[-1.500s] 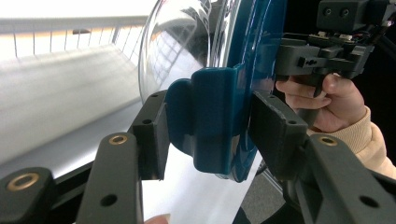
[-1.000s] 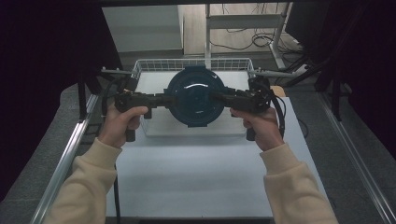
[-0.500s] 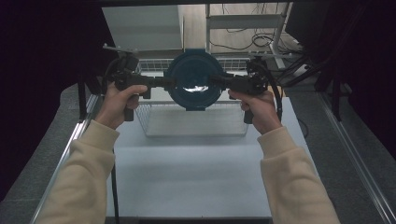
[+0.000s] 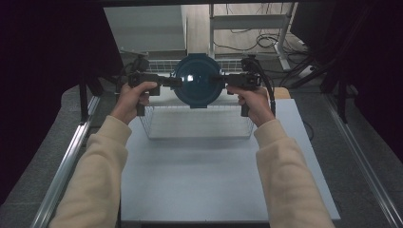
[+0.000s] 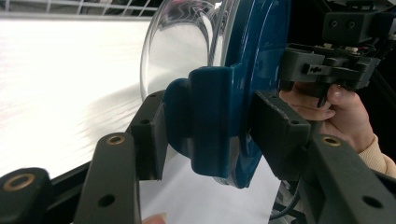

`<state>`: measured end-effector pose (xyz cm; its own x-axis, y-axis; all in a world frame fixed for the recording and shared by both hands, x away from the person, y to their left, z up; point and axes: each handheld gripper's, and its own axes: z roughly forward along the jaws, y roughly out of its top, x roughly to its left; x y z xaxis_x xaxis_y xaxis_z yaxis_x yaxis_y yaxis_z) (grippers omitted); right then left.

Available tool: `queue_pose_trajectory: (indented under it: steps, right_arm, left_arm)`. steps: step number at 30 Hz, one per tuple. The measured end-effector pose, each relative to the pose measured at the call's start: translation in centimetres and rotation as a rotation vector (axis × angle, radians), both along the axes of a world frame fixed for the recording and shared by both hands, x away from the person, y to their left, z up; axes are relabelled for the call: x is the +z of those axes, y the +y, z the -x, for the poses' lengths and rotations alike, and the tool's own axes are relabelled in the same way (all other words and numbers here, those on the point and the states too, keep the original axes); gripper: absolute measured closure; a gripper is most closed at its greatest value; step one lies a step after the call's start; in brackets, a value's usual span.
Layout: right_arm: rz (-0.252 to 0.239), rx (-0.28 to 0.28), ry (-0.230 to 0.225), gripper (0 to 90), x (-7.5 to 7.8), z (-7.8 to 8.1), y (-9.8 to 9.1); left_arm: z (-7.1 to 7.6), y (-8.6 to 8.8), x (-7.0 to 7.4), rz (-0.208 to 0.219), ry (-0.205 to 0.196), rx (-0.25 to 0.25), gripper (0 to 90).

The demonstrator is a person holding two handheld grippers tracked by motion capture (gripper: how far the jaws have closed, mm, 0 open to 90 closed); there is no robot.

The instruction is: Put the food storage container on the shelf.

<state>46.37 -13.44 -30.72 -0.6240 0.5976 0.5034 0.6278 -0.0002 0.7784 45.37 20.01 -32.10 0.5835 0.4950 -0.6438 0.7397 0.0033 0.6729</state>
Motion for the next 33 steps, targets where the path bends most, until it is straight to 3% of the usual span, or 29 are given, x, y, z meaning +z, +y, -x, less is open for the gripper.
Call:
queue_pose_trajectory:
  steps: [5,6,7,10,11,16,21,25,27,28,29,31,32,33]
  right_arm:
    - [-0.032,-0.027,0.021,37.0,-0.3,-0.7,0.0]
    - [-0.051,-0.05,0.075,36.8,-0.4,-1.2,0.0]
    - [-0.051,-0.05,0.075,36.8,-0.4,-1.2,0.0]
    - [-0.068,-0.094,0.155,36.0,-0.6,-2.3,0.2]
    - [-0.068,-0.094,0.155,36.0,-0.6,-2.3,0.2]
    - [-0.124,-0.153,0.248,35.6,-1.5,-3.3,0.0]
    - [-0.133,-0.19,0.25,35.4,-2.0,-3.7,-0.1]
    - [-0.114,-0.206,0.226,31.1,-1.9,-3.5,0.0]
    - [-0.079,-0.219,0.195,23.5,-1.5,-3.1,0.2]
    - [-0.07,-0.231,0.184,22.7,-1.3,-2.8,0.3]
    - [-0.03,-0.241,0.135,21.3,-0.7,-1.9,0.3]
    - [-0.006,-0.241,0.11,20.6,-0.3,-1.2,0.2]
    - [0.005,-0.244,0.087,20.5,0.0,-0.7,0.1]
    - [0.021,-0.236,0.031,19.7,0.4,0.5,-0.4]
  left_arm:
    - [-0.9,0.1,-0.3,0.04,0.035,0.02,48.1]
    - [-1.4,0.0,-0.6,0.071,0.066,0.043,47.7]
    - [-1.4,0.0,-0.6,0.071,0.066,0.043,47.1]
    - [-2.1,-0.3,-1.1,0.09,0.121,0.067,43.9]
    - [-2.1,-0.3,-1.1,0.09,0.121,0.067,43.2]
    - [-3.1,-0.4,-2.1,0.133,0.167,0.077,40.1]
    - [-3.6,-0.5,-3.2,0.182,0.186,0.07,36.3]
    - [-3.5,-0.7,-3.1,0.169,0.161,0.087,33.1]
    - [-3.1,-0.9,-2.7,0.116,0.125,0.13,29.0]
    - [-2.6,-0.9,-2.3,0.08,0.096,0.159,26.9]
    - [-1.8,-0.7,-1.7,0.051,0.053,0.183,23.7]
    - [-1.4,-0.5,-1.4,0.046,0.032,0.191,23.3]
    - [-0.2,-0.4,-0.8,0.025,-0.015,0.212,23.3]
    - [0.6,-0.3,-0.4,-0.003,-0.048,0.211,23.4]
